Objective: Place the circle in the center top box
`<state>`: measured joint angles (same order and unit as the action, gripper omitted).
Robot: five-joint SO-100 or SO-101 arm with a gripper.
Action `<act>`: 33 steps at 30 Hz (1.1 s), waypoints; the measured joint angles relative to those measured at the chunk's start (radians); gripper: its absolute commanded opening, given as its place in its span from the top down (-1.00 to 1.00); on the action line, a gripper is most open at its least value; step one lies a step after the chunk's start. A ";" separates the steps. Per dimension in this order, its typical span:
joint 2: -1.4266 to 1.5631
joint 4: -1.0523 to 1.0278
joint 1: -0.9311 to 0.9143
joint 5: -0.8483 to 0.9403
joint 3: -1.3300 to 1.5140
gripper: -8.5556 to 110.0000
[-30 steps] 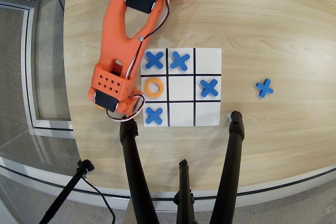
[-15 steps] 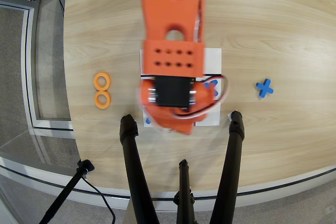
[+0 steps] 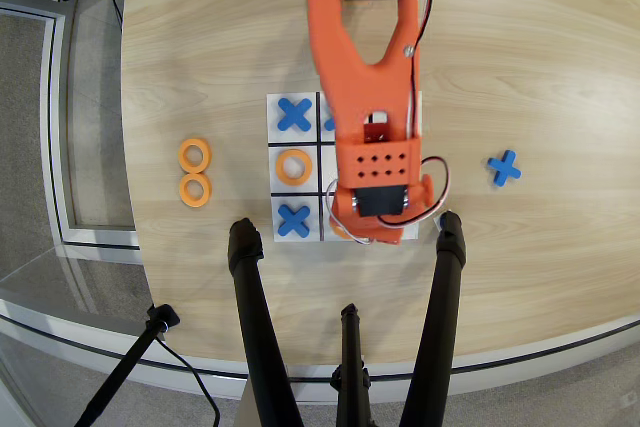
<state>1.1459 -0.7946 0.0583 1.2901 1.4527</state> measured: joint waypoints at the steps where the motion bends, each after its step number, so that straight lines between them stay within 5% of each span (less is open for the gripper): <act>1: -0.025 0.002 -0.009 0.003 -0.011 0.86; 33: -0.130 0.000 0.005 0.011 -0.104 0.78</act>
<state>1.0155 -0.7946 0.0629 1.3008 1.3484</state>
